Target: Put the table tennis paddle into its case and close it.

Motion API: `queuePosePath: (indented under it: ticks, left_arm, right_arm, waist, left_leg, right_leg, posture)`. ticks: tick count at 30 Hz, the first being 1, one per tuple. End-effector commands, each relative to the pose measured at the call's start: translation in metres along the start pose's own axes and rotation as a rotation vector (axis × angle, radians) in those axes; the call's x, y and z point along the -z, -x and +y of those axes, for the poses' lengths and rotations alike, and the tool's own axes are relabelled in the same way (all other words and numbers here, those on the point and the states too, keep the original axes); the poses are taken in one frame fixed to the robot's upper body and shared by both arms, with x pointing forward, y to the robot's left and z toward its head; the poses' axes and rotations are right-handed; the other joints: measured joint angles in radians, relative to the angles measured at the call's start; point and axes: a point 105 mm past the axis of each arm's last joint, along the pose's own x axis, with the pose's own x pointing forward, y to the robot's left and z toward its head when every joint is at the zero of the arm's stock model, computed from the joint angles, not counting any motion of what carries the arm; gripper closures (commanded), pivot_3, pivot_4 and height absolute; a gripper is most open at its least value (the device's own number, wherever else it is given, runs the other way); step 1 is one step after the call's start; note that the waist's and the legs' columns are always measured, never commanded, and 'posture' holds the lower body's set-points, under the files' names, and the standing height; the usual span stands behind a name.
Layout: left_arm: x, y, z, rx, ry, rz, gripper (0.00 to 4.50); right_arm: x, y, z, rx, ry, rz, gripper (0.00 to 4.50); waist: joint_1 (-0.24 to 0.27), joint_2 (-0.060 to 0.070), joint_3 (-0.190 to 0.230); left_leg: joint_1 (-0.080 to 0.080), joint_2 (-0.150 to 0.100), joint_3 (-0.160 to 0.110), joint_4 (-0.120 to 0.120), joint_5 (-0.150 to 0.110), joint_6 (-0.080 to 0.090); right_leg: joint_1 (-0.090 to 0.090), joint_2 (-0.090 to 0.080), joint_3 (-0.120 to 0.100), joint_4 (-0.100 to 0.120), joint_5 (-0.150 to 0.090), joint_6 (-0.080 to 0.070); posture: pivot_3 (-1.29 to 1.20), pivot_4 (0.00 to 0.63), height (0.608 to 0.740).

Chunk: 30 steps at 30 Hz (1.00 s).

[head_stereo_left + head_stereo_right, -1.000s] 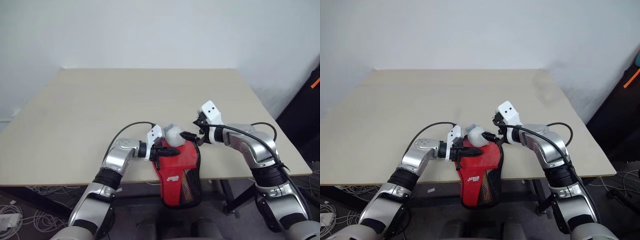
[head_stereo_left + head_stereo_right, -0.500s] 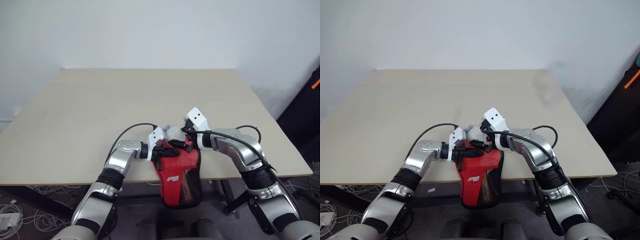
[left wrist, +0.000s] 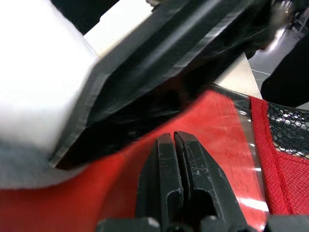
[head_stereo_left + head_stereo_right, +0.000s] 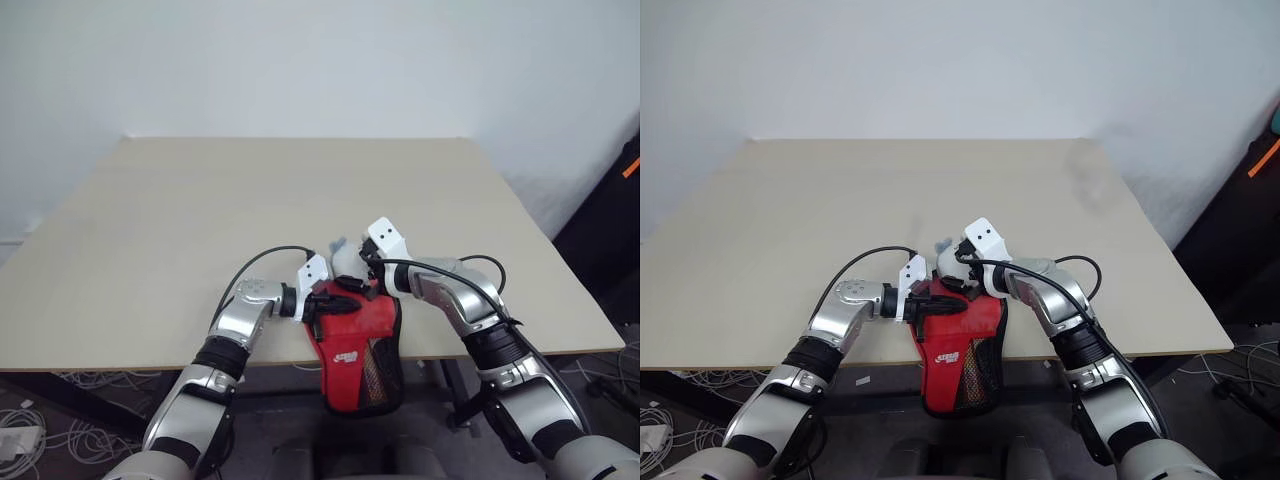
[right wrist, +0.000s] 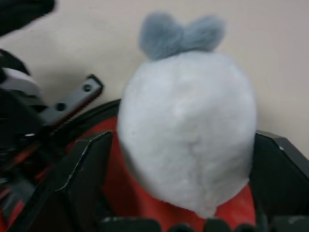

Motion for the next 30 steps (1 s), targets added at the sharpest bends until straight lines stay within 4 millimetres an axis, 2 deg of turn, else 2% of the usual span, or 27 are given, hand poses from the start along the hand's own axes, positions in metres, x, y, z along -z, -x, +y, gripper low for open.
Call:
queuePosePath:
  ticks: [1, 7, 10, 22, 30]
  left_arm:
    - [0.004, -0.001, -0.003, 0.016, 0.001, 0.019, 4.5]
    - [0.004, 0.0, -0.003, 0.014, -0.003, 0.025, 4.5]
    - [0.005, 0.0, -0.003, 0.012, -0.002, 0.027, 4.5]
    - [0.013, -0.004, 0.001, -0.023, -0.021, 0.023, 4.5]
    - [0.017, -0.003, 0.002, -0.028, -0.021, 0.025, 4.5]
  right_arm:
    - [-0.018, 0.001, -0.005, 0.026, 0.021, -0.056, 1.33]
    - [-0.019, -0.001, -0.01, 0.046, 0.01, -0.069, 3.4]
    - [-0.02, -0.001, -0.011, 0.052, 0.009, -0.073, 4.1]
    - [-0.025, 0.007, -0.049, 0.172, 0.035, -0.062, 4.21]
    - [-0.015, 0.014, -0.072, 0.222, 0.107, 0.01, 4.21]
  waist:
    - [0.0, 0.0, 0.0]
    - [0.0, 0.0, 0.0]
    - [0.0, 0.0, 0.0]
    - [0.001, 0.001, -0.001]
    - [0.001, 0.004, -0.002]
  left_leg:
    - [0.0, 0.0, 0.0, 0.0, 0.0, 0.0]
    - [0.0, 0.0, 0.0, 0.0, 0.0, 0.0]
    - [0.0, 0.0, 0.0, 0.0, 0.0, 0.0]
    - [0.001, 0.0, 0.0, 0.0, 0.0, 0.0]
    - [0.001, -0.001, 0.0, 0.0, 0.0, 0.0]
  right_leg:
    - [0.0, 0.0, 0.0, 0.0, 0.0, 0.0]
    - [0.0, 0.0, 0.0, 0.0, 0.0, 0.0]
    - [0.0, 0.0, 0.0, 0.0, 0.0, 0.0]
    - [0.001, 0.0, 0.0, 0.0, 0.0, 0.0]
    - [0.002, 0.0, 0.0, 0.0, 0.0, 0.0]
  posture:
    - [0.0, 0.0, 0.74]
    - [0.0, 0.0, 0.74]
    - [0.0, 0.0, 0.74]
    - [0.0, 0.0, 0.74]
    - [0.0, 0.0, 0.74]
